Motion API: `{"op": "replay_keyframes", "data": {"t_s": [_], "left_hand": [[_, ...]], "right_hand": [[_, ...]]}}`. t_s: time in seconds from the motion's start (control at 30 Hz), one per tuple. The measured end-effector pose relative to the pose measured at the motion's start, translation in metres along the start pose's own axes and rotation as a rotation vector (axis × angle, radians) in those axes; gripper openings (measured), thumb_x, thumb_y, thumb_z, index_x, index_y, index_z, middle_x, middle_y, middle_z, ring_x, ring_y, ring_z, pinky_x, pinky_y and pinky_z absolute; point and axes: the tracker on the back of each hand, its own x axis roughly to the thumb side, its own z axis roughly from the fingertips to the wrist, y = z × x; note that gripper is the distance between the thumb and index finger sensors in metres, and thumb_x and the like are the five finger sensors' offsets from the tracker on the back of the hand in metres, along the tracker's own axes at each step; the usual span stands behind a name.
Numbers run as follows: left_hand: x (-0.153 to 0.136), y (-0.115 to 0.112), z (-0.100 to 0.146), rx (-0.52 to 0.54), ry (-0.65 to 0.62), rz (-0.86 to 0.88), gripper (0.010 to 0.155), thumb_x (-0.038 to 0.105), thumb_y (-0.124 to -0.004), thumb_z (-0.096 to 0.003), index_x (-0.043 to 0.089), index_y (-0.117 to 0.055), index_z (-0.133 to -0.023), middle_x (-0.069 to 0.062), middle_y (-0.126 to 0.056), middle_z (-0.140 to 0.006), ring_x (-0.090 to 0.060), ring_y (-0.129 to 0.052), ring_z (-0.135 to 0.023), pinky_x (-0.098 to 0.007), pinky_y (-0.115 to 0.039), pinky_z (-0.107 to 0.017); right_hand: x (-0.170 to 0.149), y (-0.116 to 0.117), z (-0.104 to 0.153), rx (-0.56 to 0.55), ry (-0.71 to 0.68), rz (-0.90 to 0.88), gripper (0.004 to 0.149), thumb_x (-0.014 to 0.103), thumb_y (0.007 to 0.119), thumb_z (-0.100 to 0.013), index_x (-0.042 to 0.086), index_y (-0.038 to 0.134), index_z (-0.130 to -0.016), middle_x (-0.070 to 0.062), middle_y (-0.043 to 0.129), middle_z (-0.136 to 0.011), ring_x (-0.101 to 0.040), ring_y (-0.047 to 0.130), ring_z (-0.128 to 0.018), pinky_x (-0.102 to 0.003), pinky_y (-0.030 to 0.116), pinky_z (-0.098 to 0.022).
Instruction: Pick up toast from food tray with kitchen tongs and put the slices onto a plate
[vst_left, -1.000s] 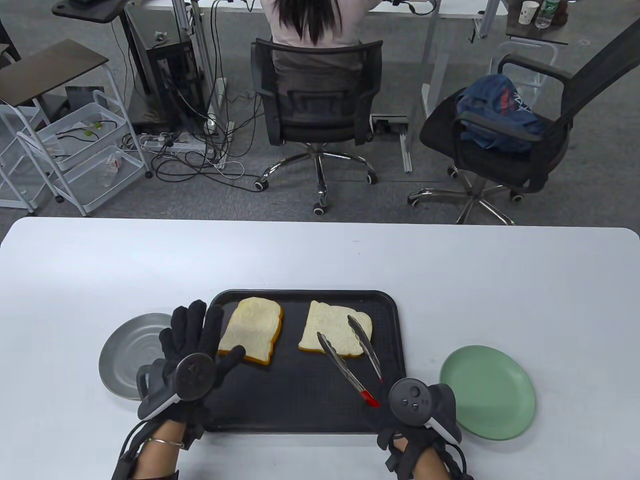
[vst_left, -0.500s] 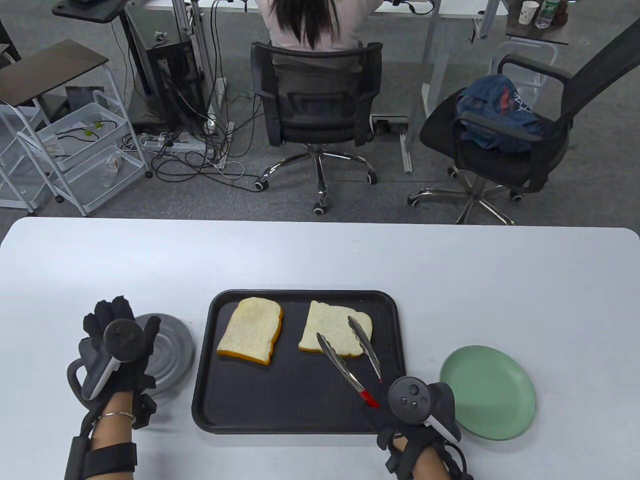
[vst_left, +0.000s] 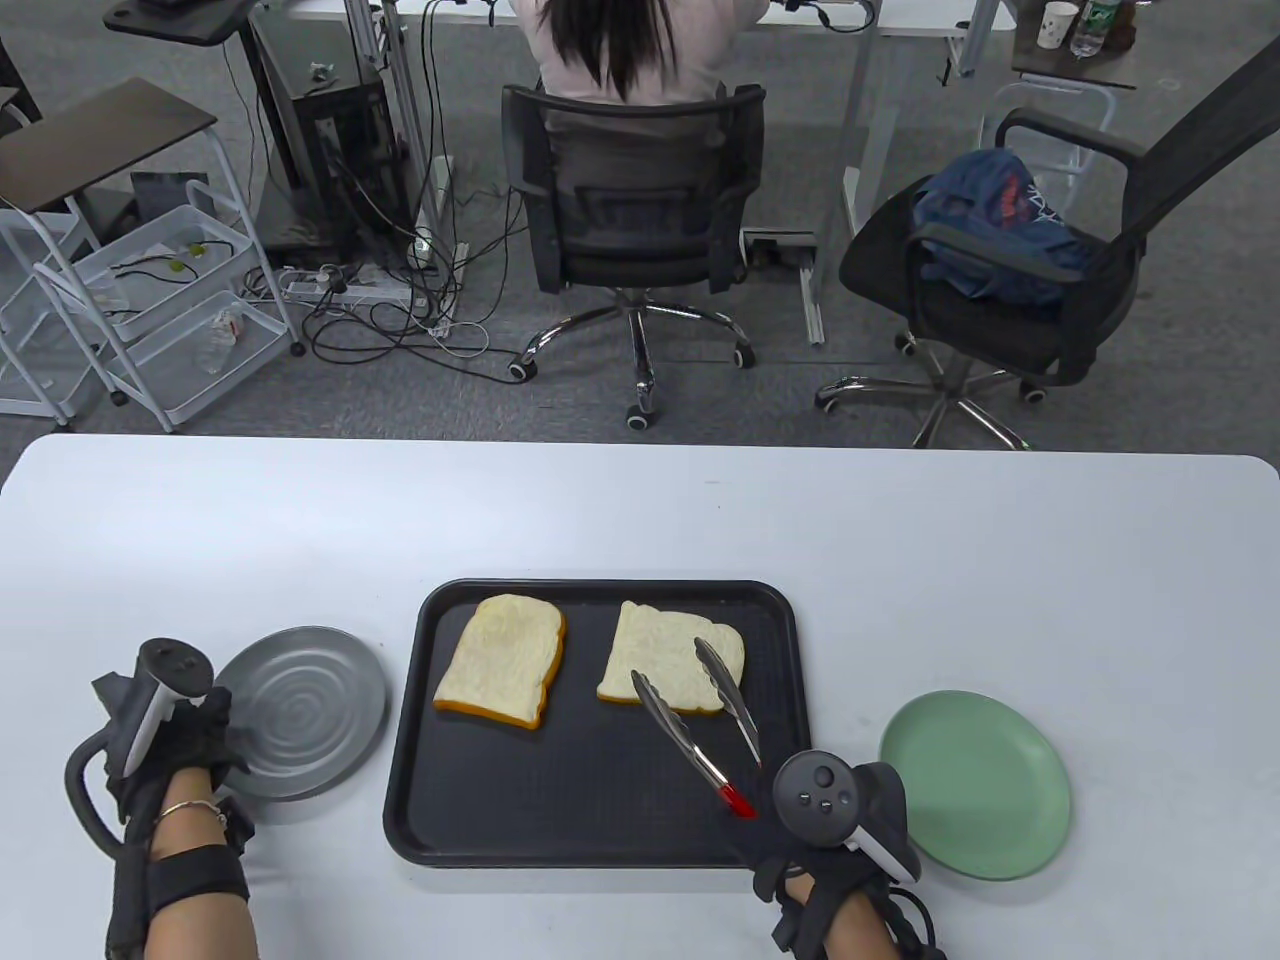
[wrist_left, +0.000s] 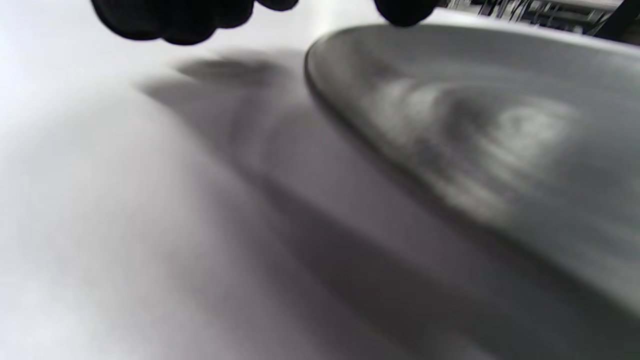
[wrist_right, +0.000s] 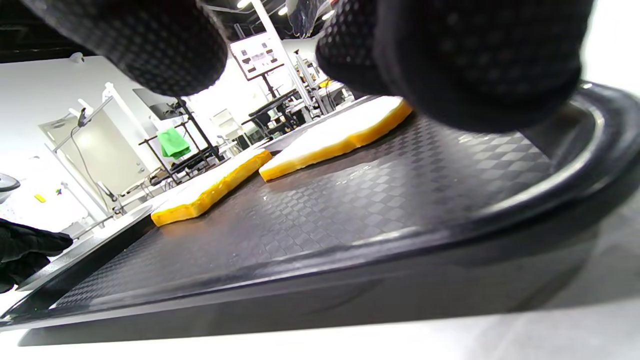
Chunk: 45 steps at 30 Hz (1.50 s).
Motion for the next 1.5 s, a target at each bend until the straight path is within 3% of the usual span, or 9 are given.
{"op": "replay_keyframes", "data": {"t_s": [0.17,0.27,0.37,0.53,0.73,1.07,1.13,1.3,1.5], "left_hand": [[0.006,-0.008,-0.005,0.019,0.036,-0.086,0.067,0.048,-0.059,-0.0713,0.005,-0.05,-0.121,-0.03,-0.051,-0.118,-0.049,-0.061,-0.1,-0.056,-0.064,-0.076],[0.012,-0.006,-0.005,0.067,0.012,-0.088,0.048,0.039,-0.066,-0.0701,0.012,-0.069,-0.11,-0.021,-0.07,-0.107,-0.041,-0.076,-0.09,-0.049,-0.073,-0.072],[0.013,-0.004,-0.005,0.033,0.017,-0.095,0.046,0.038,-0.066,-0.0694,0.012,-0.07,-0.108,-0.021,-0.074,-0.102,-0.037,-0.08,-0.086,-0.046,-0.076,-0.069],[0.004,0.004,-0.002,0.017,-0.014,0.105,0.046,0.034,-0.065,-0.0688,0.008,-0.065,-0.107,-0.019,-0.084,-0.096,-0.032,-0.091,-0.078,-0.038,-0.087,-0.062],[-0.006,0.008,0.003,-0.001,-0.121,0.302,0.046,0.029,-0.065,-0.0678,0.002,-0.064,-0.105,-0.012,-0.095,-0.078,-0.018,-0.105,-0.056,-0.023,-0.098,-0.042],[-0.011,0.028,0.034,0.077,-0.25,0.536,0.047,0.027,-0.063,-0.0688,0.0,-0.059,-0.107,-0.014,-0.094,-0.079,-0.018,-0.107,-0.049,-0.019,-0.099,-0.036],[-0.01,0.023,0.042,0.071,-0.302,0.644,0.047,0.026,-0.063,-0.069,-0.001,-0.059,-0.107,-0.015,-0.094,-0.079,-0.018,-0.107,-0.049,-0.019,-0.099,-0.035],[-0.001,0.003,0.056,0.022,-0.413,0.817,0.048,0.026,-0.065,-0.0691,-0.001,-0.058,-0.108,-0.015,-0.095,-0.079,-0.019,-0.108,-0.048,-0.02,-0.099,-0.034],[0.009,-0.016,0.066,-0.016,-0.463,0.853,0.049,0.026,-0.064,-0.0697,0.0,-0.055,-0.111,-0.016,-0.092,-0.082,-0.02,-0.107,-0.05,-0.021,-0.098,-0.036]], "right_hand": [[0.0,0.002,-0.001,0.02,0.007,0.003,0.104,0.047,0.085,-0.032,-0.011,0.025,-0.094,-0.038,0.063,-0.077,-0.03,0.089,-0.037,-0.034,0.089,-0.015],[0.0,0.002,-0.001,0.026,0.007,0.003,0.104,0.047,0.085,-0.032,-0.011,0.025,-0.094,-0.038,0.063,-0.077,-0.03,0.089,-0.037,-0.034,0.089,-0.015],[0.0,0.002,-0.001,0.028,0.007,0.004,0.104,0.048,0.085,-0.032,-0.011,0.025,-0.094,-0.039,0.063,-0.077,-0.03,0.089,-0.037,-0.034,0.089,-0.015],[0.0,0.002,-0.001,0.032,0.007,0.004,0.104,0.048,0.085,-0.032,-0.011,0.025,-0.094,-0.039,0.063,-0.077,-0.03,0.089,-0.037,-0.035,0.089,-0.015],[0.0,0.003,-0.001,0.038,0.011,0.0,0.105,0.048,0.085,-0.032,-0.01,0.024,-0.094,-0.039,0.063,-0.077,-0.03,0.089,-0.037,-0.035,0.089,-0.015],[-0.001,0.003,0.0,0.034,0.004,-0.029,0.105,0.048,0.085,-0.032,-0.011,0.024,-0.094,-0.039,0.062,-0.077,-0.03,0.088,-0.037,-0.035,0.089,-0.015],[-0.001,0.002,0.0,0.029,0.003,-0.041,0.1,0.049,0.082,-0.038,-0.011,0.024,-0.094,-0.039,0.062,-0.077,-0.031,0.088,-0.037,-0.035,0.089,-0.015],[-0.002,0.002,0.001,0.026,-0.001,-0.062,0.102,0.051,0.082,-0.037,-0.011,0.024,-0.094,-0.039,0.062,-0.077,-0.031,0.088,-0.037,-0.035,0.089,-0.014],[-0.005,0.004,0.001,0.044,0.014,-0.085,0.103,0.052,0.081,-0.037,-0.011,0.024,-0.094,-0.039,0.062,-0.077,-0.031,0.088,-0.037,-0.035,0.089,-0.014]]}}
